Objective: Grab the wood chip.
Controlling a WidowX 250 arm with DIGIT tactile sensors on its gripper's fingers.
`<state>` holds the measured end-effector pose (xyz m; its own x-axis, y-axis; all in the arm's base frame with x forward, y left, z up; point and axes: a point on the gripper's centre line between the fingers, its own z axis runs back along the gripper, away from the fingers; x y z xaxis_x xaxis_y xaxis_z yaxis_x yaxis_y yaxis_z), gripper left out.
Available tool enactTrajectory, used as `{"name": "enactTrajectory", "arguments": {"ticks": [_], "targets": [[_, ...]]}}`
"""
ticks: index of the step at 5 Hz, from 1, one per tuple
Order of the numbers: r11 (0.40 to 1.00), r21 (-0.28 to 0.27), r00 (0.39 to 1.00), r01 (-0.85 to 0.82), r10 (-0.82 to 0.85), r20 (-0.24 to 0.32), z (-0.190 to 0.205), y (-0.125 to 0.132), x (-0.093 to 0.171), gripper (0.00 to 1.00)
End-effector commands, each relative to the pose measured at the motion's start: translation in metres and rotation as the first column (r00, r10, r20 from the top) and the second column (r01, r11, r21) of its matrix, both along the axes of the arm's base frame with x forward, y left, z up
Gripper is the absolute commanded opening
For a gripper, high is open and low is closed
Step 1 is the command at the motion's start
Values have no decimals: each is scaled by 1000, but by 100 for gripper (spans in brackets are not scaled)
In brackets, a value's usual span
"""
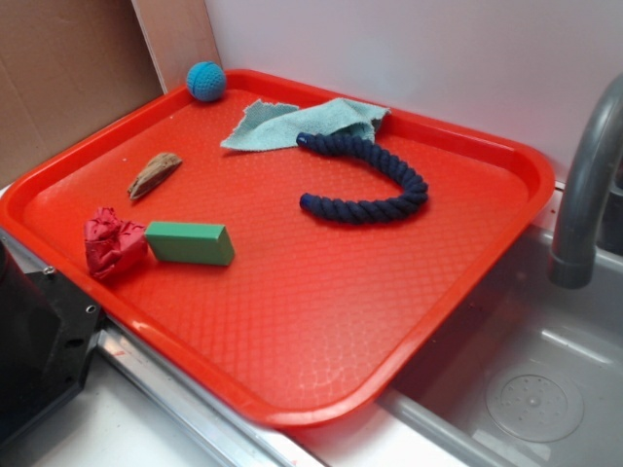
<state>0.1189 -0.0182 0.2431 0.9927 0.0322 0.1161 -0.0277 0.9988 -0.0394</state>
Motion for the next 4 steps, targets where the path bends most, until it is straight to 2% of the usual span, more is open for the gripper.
{"name": "enactTrajectory", "arguments": {"ticks": [1, 2, 3, 4], "targets": [[1000, 0, 1000, 0, 0, 0, 0, 0, 0, 100], [993, 81, 996, -88, 90, -17, -49, 50, 27, 100], [993, 64, 994, -95, 92, 53, -94, 100, 53, 100], [967, 91, 970, -240, 243, -29, -140, 151, 55, 100]]}}
